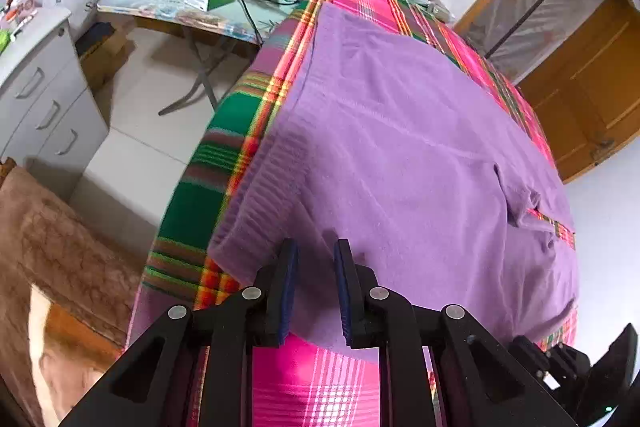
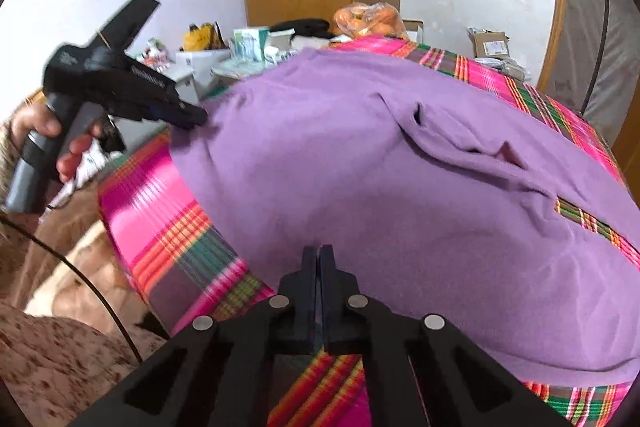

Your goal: Fold clothes

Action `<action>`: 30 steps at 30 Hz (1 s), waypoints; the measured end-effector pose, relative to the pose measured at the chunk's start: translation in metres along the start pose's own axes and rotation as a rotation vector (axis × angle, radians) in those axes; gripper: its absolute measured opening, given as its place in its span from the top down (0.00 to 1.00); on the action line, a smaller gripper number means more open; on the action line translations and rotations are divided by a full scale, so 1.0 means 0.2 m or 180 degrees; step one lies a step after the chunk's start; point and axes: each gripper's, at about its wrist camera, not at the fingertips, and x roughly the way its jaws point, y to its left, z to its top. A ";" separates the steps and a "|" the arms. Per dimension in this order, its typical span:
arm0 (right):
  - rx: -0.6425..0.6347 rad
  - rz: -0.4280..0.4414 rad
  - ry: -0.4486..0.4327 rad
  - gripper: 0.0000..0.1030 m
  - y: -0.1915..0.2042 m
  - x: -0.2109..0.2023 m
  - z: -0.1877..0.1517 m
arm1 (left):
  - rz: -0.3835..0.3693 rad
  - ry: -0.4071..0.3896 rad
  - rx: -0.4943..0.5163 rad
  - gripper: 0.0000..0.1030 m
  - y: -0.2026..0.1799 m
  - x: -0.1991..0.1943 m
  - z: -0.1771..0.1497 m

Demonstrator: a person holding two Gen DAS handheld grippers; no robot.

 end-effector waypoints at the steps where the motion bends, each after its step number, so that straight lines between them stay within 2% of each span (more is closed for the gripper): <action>1: 0.0031 0.0146 -0.0018 1.00 0.01 0.00 0.00 | 0.0002 -0.0009 -0.0007 0.81 0.00 0.00 0.00; 2: 0.0007 0.0168 0.0007 1.00 0.02 0.01 0.00 | 0.0003 -0.0006 -0.0012 0.81 0.00 0.00 0.00; 4: -0.0098 -0.0034 0.0106 1.00 0.04 0.05 0.00 | 0.0004 -0.0004 -0.0018 0.81 0.01 0.00 0.00; 8: 0.0207 0.0054 0.0169 0.99 -0.08 0.05 0.00 | 0.0017 -0.0034 -0.0026 0.81 0.00 -0.02 0.00; 10: 0.0303 0.0047 0.0117 0.96 -0.14 0.02 0.01 | 0.0028 -0.0075 -0.0018 0.81 -0.01 -0.04 0.01; 14: 0.0394 -0.0203 0.0013 0.75 -0.28 0.00 0.08 | 0.0014 -0.0176 0.0066 0.81 -0.06 -0.06 0.04; 19: 0.0550 -0.0099 -0.0094 0.72 -0.44 0.05 0.19 | -0.0101 -0.0140 0.0210 0.81 -0.18 0.01 0.08; 21: 0.0570 -0.0040 -0.0094 0.63 -0.48 0.10 0.25 | -0.0139 -0.0087 0.0285 0.81 -0.24 0.06 0.08; 23: 0.0573 -0.0020 -0.0069 0.62 -0.51 0.16 0.30 | -0.0172 -0.0059 0.0375 0.81 -0.29 0.09 0.09; 30: 0.0376 0.0137 -0.0019 0.59 -0.48 0.31 0.42 | -0.0216 0.0041 0.0407 0.81 -0.33 0.20 0.11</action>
